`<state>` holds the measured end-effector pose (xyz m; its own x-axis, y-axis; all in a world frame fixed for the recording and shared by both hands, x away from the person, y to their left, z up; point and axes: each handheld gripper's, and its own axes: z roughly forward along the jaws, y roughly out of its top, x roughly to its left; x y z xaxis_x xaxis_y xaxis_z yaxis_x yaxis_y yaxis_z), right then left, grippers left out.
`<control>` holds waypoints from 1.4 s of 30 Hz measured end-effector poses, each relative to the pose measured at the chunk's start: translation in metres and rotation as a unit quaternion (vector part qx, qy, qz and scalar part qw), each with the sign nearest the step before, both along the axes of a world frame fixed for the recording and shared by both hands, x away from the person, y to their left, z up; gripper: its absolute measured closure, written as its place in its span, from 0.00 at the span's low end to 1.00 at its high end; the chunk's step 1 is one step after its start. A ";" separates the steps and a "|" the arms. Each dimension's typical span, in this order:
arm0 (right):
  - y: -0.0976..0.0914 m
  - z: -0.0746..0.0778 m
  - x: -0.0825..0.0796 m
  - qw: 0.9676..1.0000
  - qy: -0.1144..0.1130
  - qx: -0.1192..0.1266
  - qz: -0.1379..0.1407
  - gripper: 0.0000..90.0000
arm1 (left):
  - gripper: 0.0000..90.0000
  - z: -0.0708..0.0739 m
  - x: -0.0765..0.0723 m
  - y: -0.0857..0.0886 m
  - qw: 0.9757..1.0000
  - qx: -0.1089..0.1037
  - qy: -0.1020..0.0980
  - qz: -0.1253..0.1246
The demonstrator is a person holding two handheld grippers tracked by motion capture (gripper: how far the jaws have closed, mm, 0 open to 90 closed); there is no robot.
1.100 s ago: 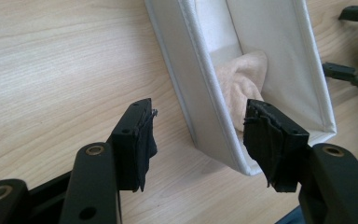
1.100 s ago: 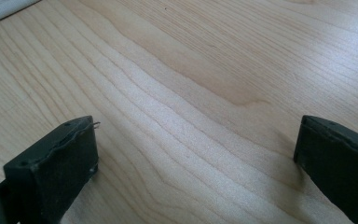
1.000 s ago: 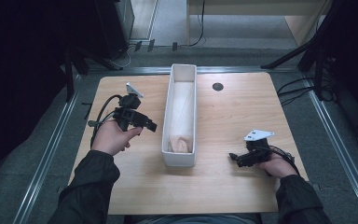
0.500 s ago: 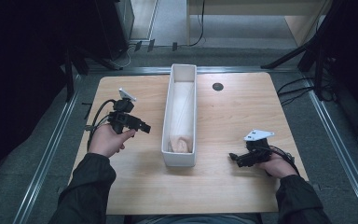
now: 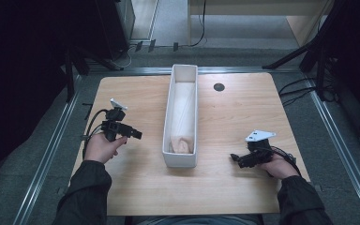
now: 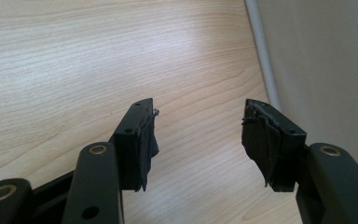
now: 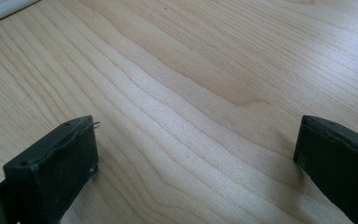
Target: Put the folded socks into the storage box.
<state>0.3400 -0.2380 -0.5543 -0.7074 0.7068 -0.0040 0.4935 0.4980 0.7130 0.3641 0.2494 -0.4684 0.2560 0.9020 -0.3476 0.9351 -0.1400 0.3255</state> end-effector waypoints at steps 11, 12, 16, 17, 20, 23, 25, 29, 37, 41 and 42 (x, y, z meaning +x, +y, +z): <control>0.000 0.000 0.000 1.000 0.000 0.000 0.000 0.00 | 0.48 -0.019 -0.004 0.018 1.000 -0.006 -0.011 0.007; 0.000 0.000 0.000 1.000 0.000 0.000 0.000 0.00 | 0.48 -0.019 -0.004 0.018 1.000 -0.006 -0.011 0.007; 0.000 0.000 0.000 1.000 0.000 0.000 0.000 0.00 | 0.48 -0.024 -0.006 0.024 1.000 -0.001 -0.013 0.003; 0.000 0.000 0.000 1.000 0.000 0.000 0.000 0.00 | 0.48 -0.026 -0.008 0.027 1.000 -0.002 -0.015 0.009; 0.000 0.000 0.000 1.000 0.000 0.000 0.000 0.00 | 0.48 -0.028 -0.008 0.031 1.000 -0.004 -0.014 0.012; 0.000 0.000 0.000 1.000 0.000 0.000 0.000 0.00 | 0.48 -0.032 -0.010 0.038 1.000 -0.001 -0.012 0.015; 0.000 0.000 0.000 1.000 0.000 0.000 0.000 0.00 | 0.48 -0.033 -0.011 0.039 1.000 0.002 -0.013 0.015; 0.000 0.000 0.000 1.000 0.000 0.000 0.000 0.00 | 0.48 -0.036 -0.014 0.046 1.000 0.004 -0.027 0.013; 0.000 0.000 0.000 1.000 0.000 0.000 0.000 0.00 | 0.47 -0.040 -0.016 0.053 0.999 0.006 -0.035 0.014; 0.000 0.000 0.000 1.000 0.000 0.000 0.000 0.00 | 0.46 -0.043 -0.015 0.054 0.999 0.007 -0.034 0.013; 0.000 0.000 0.000 1.000 0.000 0.000 0.000 0.00 | 0.46 -0.043 -0.015 0.054 0.999 0.007 -0.034 0.013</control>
<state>0.3400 -0.2380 -0.5542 -0.7071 0.7071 -0.0035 0.4942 0.4977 0.7128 0.3488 0.3034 -0.5111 0.2541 0.9135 -0.3178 0.9145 -0.1200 0.3863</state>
